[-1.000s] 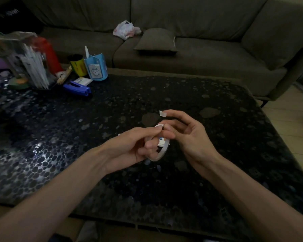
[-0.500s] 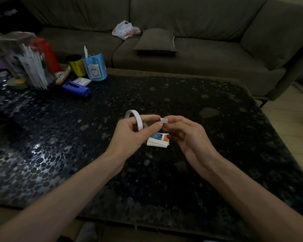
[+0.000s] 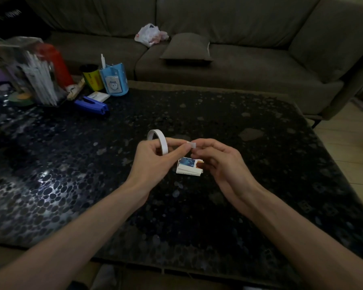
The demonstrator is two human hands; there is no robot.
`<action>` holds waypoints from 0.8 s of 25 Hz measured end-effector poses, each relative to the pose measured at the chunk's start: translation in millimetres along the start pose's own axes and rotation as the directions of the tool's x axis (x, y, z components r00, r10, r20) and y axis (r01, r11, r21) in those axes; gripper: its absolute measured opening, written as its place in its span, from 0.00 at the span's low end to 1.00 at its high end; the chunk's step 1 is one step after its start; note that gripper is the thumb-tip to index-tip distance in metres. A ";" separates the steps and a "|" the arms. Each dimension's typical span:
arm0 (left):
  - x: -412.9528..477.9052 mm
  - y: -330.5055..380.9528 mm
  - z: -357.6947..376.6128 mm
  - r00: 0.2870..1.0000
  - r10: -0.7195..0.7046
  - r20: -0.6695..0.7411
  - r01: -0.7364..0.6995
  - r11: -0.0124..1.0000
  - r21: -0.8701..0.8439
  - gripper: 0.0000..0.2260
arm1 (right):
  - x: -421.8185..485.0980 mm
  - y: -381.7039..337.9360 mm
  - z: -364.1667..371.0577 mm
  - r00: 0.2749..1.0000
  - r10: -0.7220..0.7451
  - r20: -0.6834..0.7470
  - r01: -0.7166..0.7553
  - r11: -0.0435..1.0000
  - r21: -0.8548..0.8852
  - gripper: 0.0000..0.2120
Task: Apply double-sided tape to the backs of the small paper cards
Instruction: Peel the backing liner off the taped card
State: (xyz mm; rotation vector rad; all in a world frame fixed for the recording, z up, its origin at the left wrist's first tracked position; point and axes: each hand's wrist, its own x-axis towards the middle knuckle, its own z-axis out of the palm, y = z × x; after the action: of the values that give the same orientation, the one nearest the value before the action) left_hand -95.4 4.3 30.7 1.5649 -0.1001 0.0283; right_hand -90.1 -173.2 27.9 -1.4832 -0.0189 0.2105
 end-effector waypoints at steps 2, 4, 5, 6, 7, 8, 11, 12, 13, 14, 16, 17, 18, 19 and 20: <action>0.3 0.5 0.1 0.996 0.039 -0.075 -0.035 0.997 0.065 0.04 | -0.4 2.0 0.8 1.000 -0.009 0.012 0.009 1.000 -0.010 0.11; 1.0 -1.0 0.3 0.979 0.093 -0.180 -0.060 0.982 0.180 0.02 | -1.2 3.4 3.6 0.999 -0.023 0.037 0.025 0.998 -0.060 0.14; 1.3 -2.0 0.6 0.970 0.111 -0.218 -0.062 0.973 0.221 0.02 | -1.1 4.7 5.2 0.998 -0.034 0.051 0.039 0.995 -0.089 0.15; 1.7 -3.0 1.3 0.962 0.121 -0.245 -0.059 0.968 0.244 0.03 | -1.2 6.1 6.4 0.997 -0.044 0.060 0.050 0.992 -0.118 0.16; 1.9 -3.9 2.1 0.957 0.121 -0.263 -0.052 0.966 0.252 0.03 | -0.8 7.0 7.5 0.997 -0.046 0.060 0.054 0.988 -0.143 0.18; 2.0 -4.4 3.0 0.954 0.113 -0.277 -0.043 0.968 0.248 0.04 | -0.6 7.0 8.2 0.998 -0.039 0.058 0.048 0.985 -0.168 0.20; 0.9 -4.8 3.9 0.956 0.076 -0.285 -0.015 0.977 0.211 0.03 | 3.7 9.6 8.7 0.997 0.036 0.064 -0.020 0.971 -0.237 0.36; -0.3 -4.4 3.8 0.960 0.064 -0.274 -0.009 0.980 0.198 0.03 | 5.0 9.6 8.1 0.996 0.067 0.051 -0.052 0.968 -0.245 0.39; -1.4 -3.9 4.1 0.966 0.044 -0.255 0.002 0.984 0.178 0.03 | 4.7 8.8 6.6 0.998 0.064 0.021 -0.057 0.966 -0.252 0.38; -2.1 -3.4 4.2 0.973 0.015 -0.231 0.021 0.988 0.152 0.04 | 3.7 8.1 4.6 1.000 0.010 -0.023 -0.016 0.961 -0.277 0.34; -2.7 -3.1 4.0 0.980 -0.052 -0.191 0.072 0.992 0.101 0.04 | 1.8 6.3 0.2 0.972 -0.193 -0.134 0.128 0.914 -0.385 0.17; -2.6 -3.1 4.2 0.981 -0.081 -0.175 0.097 0.992 0.083 0.04 | 0.1 4.5 -1.9 0.942 -0.285 -0.177 0.182 0.877 -0.444 0.09; -2.2 -3.0 4.8 0.982 -0.104 -0.159 0.117 0.991 0.071 0.05 | -1.9 3.3 -4.5 0.915 -0.353 -0.195 0.221 0.844 -0.489 0.05; -2.1 -2.8 5.4 0.982 -0.120 -0.143 0.130 0.989 0.065 0.05 | -3.9 2.3 -5.6 0.898 -0.396 -0.194 0.249 0.818 -0.518 0.03; -2.5 -2.2 5.8 0.984 -0.126 -0.125 0.134 0.989 0.063 0.06 | -6.0 0.9 -6.0 0.887 -0.425 -0.178 0.270 0.792 -0.547 0.03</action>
State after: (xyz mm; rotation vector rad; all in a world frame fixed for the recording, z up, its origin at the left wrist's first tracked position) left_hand -97.9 -1.4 28.3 1.6345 0.0994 0.0236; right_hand -95.2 -180.0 27.1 -1.9979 -0.1213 -0.3546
